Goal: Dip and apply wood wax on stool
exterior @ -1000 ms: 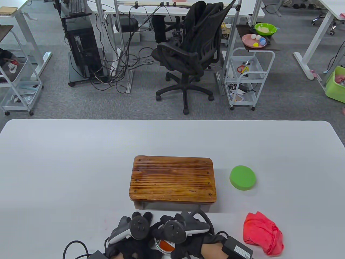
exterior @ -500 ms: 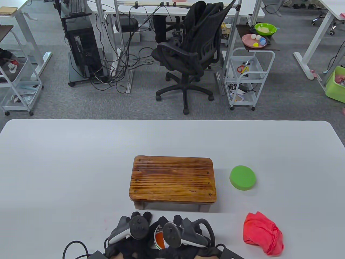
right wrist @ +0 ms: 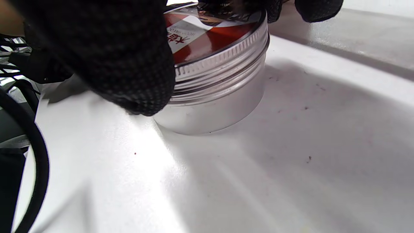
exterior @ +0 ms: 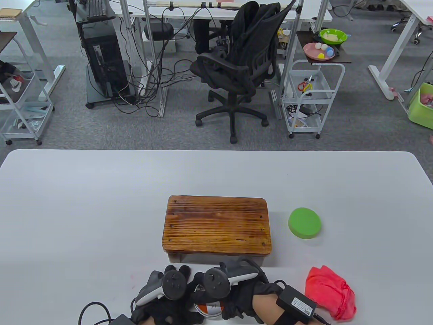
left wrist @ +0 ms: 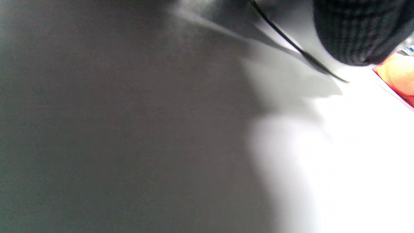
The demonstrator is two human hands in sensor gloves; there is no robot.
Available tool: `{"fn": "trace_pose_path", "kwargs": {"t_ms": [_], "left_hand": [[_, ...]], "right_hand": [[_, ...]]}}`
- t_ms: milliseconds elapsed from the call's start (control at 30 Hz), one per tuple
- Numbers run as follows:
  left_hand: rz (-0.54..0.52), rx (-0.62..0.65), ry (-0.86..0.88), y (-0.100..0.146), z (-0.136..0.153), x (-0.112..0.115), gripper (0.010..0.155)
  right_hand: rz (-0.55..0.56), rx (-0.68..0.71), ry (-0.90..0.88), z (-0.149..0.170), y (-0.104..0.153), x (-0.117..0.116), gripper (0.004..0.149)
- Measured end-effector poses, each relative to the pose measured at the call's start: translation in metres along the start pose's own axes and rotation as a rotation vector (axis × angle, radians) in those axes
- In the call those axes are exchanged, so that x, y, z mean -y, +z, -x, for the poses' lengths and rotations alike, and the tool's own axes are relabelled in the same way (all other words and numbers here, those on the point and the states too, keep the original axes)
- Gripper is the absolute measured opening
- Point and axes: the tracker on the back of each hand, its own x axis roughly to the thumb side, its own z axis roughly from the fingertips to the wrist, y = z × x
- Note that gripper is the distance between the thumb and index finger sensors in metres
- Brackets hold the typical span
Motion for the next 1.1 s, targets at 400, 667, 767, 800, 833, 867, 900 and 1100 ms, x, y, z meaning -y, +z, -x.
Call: {"fn": "trace_pose_path", "kwargs": {"t_ms": [400,667,767,800,833,867,900,1100], "left_hand": [[0.000,0.002,-0.002,0.000,0.000,0.000,0.085],[-0.001,0.003,0.000,0.000,0.000,0.000,0.085],[-0.001,0.003,0.000,0.000,0.000,0.000,0.085],[-0.001,0.003,-0.001,0.000,0.000,0.000,0.084],[0.000,0.003,-0.001,0.000,0.000,0.000,0.085],[0.001,0.003,-0.001,0.000,0.000,0.000,0.085],[0.001,0.003,-0.001,0.000,0.000,0.000,0.085],[0.002,0.004,0.002,0.000,0.000,0.000,0.084]], "right_hand": [[0.236,-0.173,0.066,-0.013,0.008,-0.012,0.074],[0.313,-0.407,0.037,-0.020,0.010,-0.017,0.084],[0.234,-0.330,-0.054,-0.012,0.012,-0.008,0.085],[0.110,-0.221,-0.088,-0.008,0.010,-0.004,0.086],[0.048,-0.161,-0.099,-0.004,0.010,0.000,0.090],[0.027,-0.084,-0.100,-0.001,0.011,0.004,0.089],[0.023,-0.042,-0.072,0.001,0.010,0.006,0.086],[-0.033,0.036,0.044,-0.002,-0.001,0.009,0.074]]}}
